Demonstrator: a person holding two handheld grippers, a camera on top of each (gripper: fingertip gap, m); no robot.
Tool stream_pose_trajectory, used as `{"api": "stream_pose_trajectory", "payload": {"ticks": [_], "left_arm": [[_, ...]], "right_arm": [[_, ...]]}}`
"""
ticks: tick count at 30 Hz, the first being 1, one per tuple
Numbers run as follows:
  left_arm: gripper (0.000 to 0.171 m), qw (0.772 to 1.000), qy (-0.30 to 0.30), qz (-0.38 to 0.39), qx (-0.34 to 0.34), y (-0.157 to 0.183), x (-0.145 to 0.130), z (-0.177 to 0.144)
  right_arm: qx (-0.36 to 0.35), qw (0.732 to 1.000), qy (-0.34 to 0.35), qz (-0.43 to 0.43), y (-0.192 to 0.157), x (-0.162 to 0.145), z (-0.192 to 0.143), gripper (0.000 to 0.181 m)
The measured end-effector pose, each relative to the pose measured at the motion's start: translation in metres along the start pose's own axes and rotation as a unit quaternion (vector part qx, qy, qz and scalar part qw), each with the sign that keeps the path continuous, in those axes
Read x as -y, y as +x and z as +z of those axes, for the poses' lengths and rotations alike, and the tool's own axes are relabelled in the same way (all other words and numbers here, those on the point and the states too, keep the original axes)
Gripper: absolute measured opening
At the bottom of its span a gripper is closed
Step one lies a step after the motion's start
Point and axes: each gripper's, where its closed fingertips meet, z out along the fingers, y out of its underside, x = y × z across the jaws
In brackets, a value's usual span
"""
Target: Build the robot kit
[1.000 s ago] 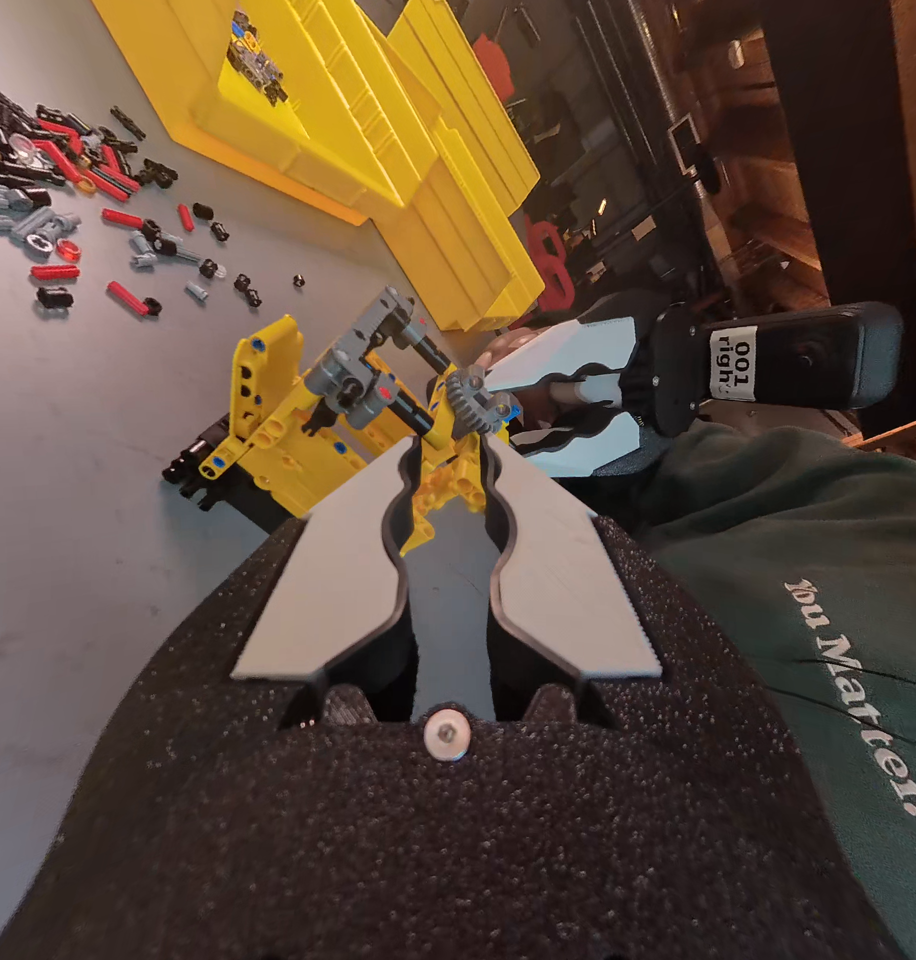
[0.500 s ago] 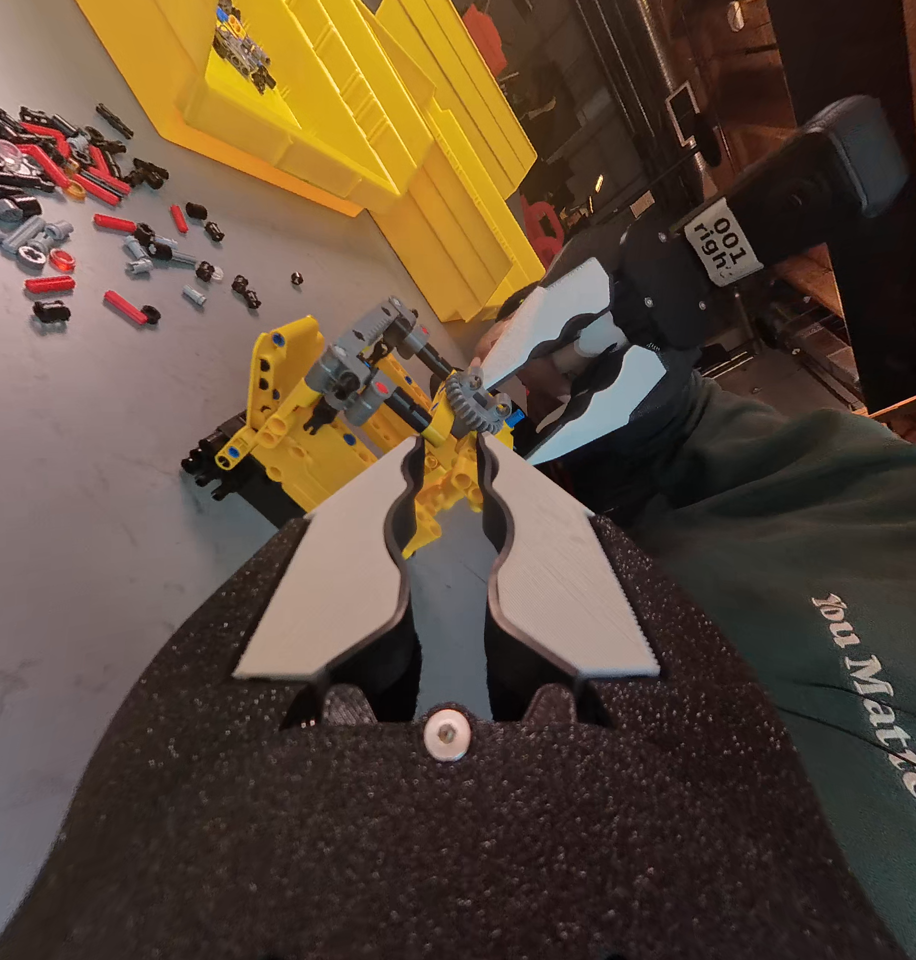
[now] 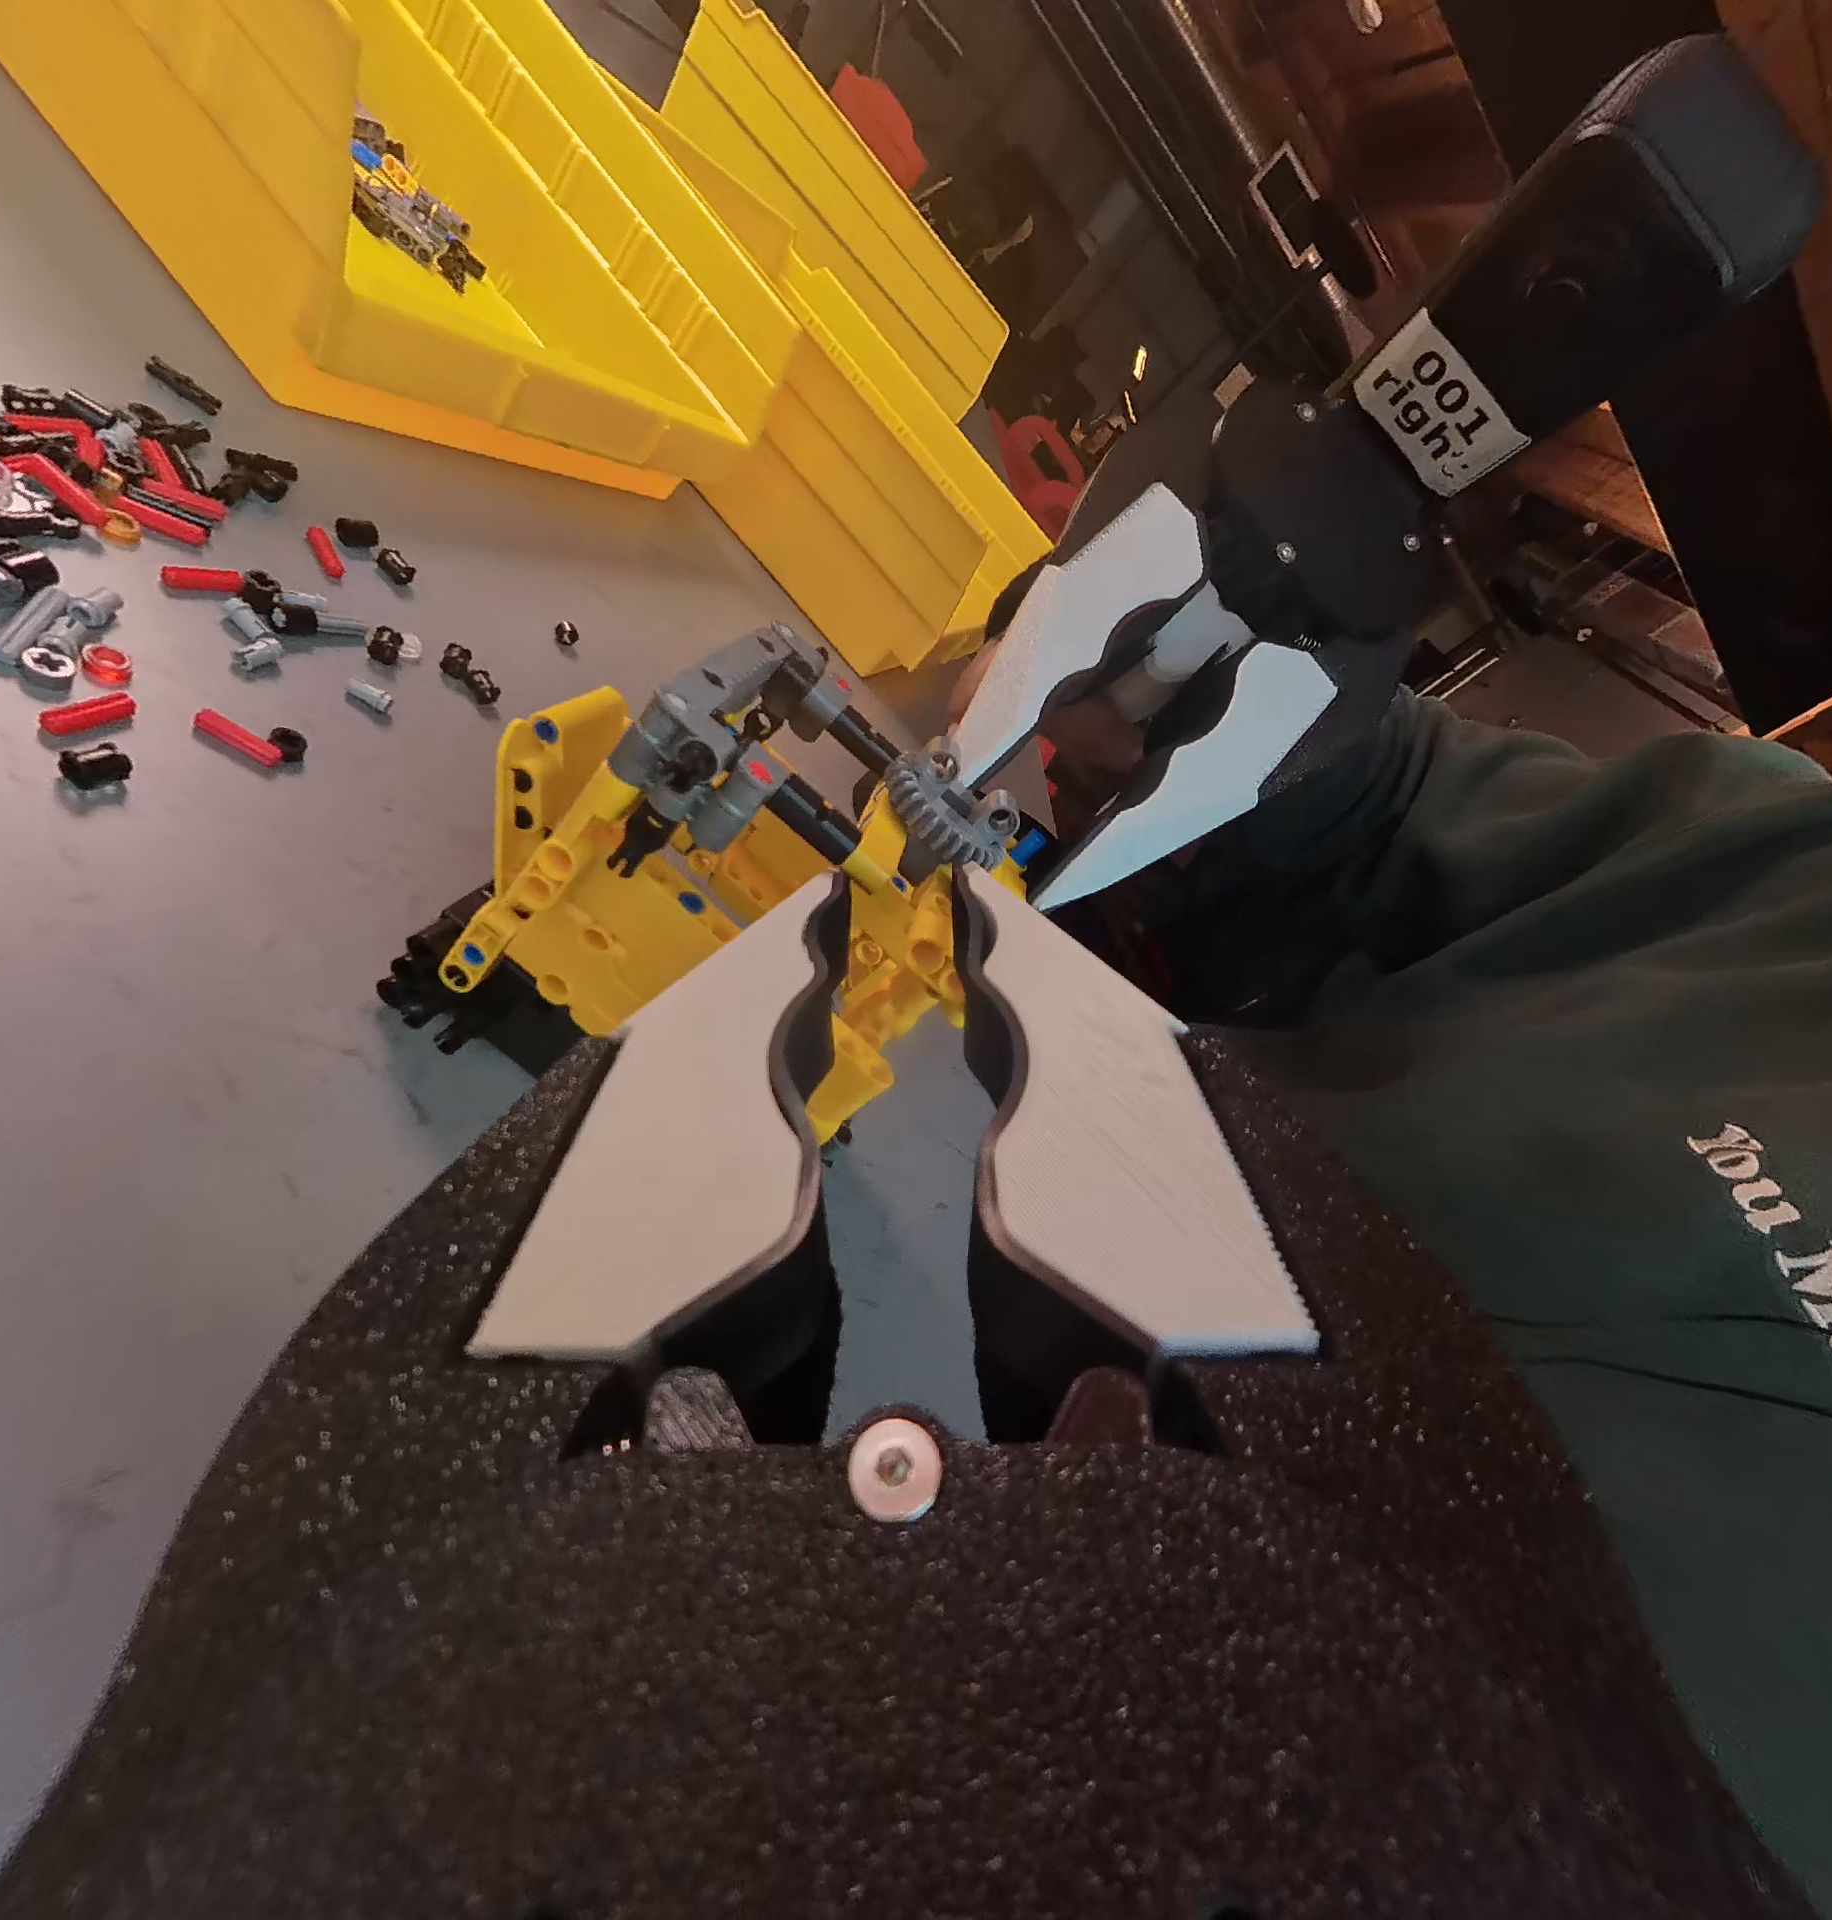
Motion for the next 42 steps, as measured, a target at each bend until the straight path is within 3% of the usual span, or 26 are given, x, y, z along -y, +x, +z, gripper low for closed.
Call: {"api": "stream_pose_trajectory", "payload": {"ticks": [9, 19, 23, 30, 42], "left_arm": [[0.018, 0.999, -0.001, 0.006, -0.049, -0.0028, 0.0018, 0.002], [0.018, 0.995, -0.025, 0.071, -0.069, -0.0021, 0.0021, 0.0055], [0.017, 0.996, -0.034, 0.027, -0.084, -0.0031, 0.0015, 0.0048], [0.016, 0.996, -0.036, 0.018, -0.074, -0.0027, -0.0002, 0.0008], [0.014, 0.992, -0.047, 0.093, -0.069, 0.0009, -0.0055, 0.0006]], "right_arm": [[-0.025, 0.999, -0.023, 0.014, 0.0014, -0.0001, -0.0008, 0.023], [-0.053, 0.998, -0.024, 0.032, -0.0004, -0.0021, -0.0026, 0.023], [-0.047, 0.997, -0.028, 0.045, -0.0002, -0.0014, -0.0016, 0.023], [-0.049, 0.997, -0.042, 0.037, -0.0015, 0.001, 0.0009, 0.023], [-0.056, 0.997, -0.035, 0.042, -0.0061, -0.0001, 0.0006, 0.023]]}}
